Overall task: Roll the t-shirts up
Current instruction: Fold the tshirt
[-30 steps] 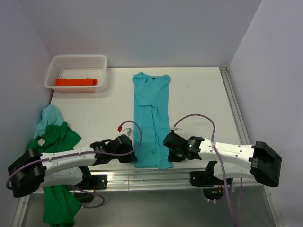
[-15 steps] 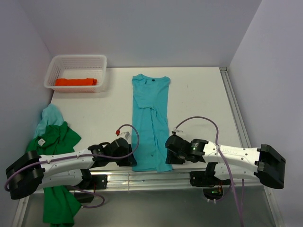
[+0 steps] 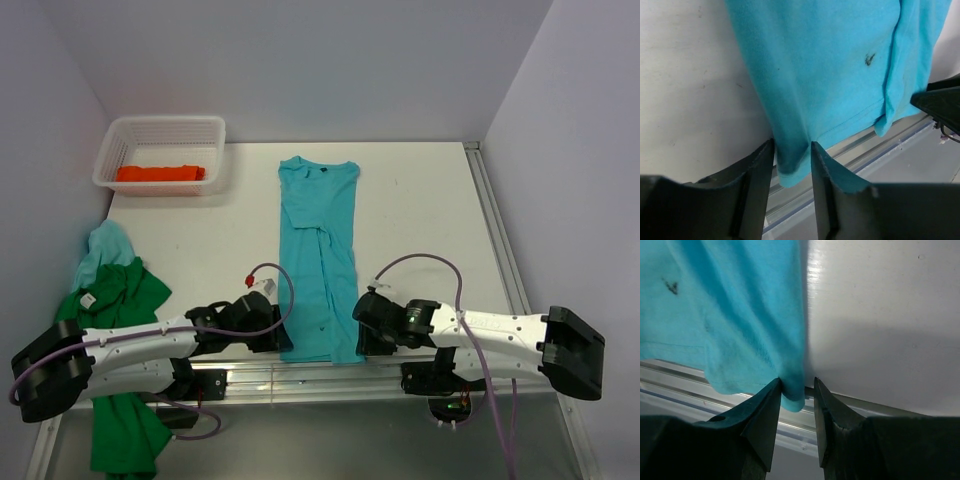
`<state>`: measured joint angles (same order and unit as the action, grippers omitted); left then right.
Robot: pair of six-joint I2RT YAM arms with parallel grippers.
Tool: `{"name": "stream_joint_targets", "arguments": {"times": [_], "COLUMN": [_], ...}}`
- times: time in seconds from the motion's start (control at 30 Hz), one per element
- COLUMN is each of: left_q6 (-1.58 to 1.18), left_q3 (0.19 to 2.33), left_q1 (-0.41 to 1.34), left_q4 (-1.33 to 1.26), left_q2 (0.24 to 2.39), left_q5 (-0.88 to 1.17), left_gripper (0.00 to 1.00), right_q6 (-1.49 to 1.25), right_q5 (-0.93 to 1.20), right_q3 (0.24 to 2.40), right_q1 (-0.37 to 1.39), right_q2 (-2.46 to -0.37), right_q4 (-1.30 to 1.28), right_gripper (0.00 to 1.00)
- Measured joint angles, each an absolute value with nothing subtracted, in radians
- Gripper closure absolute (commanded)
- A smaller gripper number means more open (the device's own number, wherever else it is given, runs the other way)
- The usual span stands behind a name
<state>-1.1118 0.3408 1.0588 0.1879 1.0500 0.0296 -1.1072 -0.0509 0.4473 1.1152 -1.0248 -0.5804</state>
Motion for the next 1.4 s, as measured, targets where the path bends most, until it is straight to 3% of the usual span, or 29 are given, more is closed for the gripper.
{"name": "stream_joint_targets", "arguments": {"times": [0.23,0.47,0.57,0.63,0.7,1.0,1.4], "left_q6": [-1.119,-1.127,-1.138,-1.146,-1.144,-1.135,-1.038], "left_q3": [0.338,0.306,0.293,0.286,0.282,0.295,0.405], "left_q1": [1.059,1.058,1.057,1.057,1.057,1.057,0.963], "left_q4": [0.216,0.237,0.221,0.213,0.202,0.218,0.359], "left_q2": [1.011,0.959,0.961,0.973,0.991,0.992,1.006], "left_q5": [0.041,0.059,0.069,0.075,0.083,0.092,0.109], "left_gripper": [0.47,0.56,0.69,0.88,1.00,1.00,1.00], "right_q6": [-1.112,-1.114,-1.113,-1.114,-1.110,-1.104,-1.006], "right_q5": [-0.031,-0.021,-0.017,-0.016,-0.015,-0.022,-0.065], "right_q3": [0.437,0.437,0.437,0.437,0.437,0.456,0.644], "right_q1": [1.140,1.150,1.150,1.150,1.150,1.150,1.110], "right_q2": [-1.042,-1.034,-1.037,-1.040,-1.042,-1.022,-1.076], "right_q4": [-0.551,-0.553,-0.551,-0.549,-0.548,-0.592,-0.658], "right_gripper": [0.62,0.70,0.82,0.96,1.00,1.00,1.00]}}
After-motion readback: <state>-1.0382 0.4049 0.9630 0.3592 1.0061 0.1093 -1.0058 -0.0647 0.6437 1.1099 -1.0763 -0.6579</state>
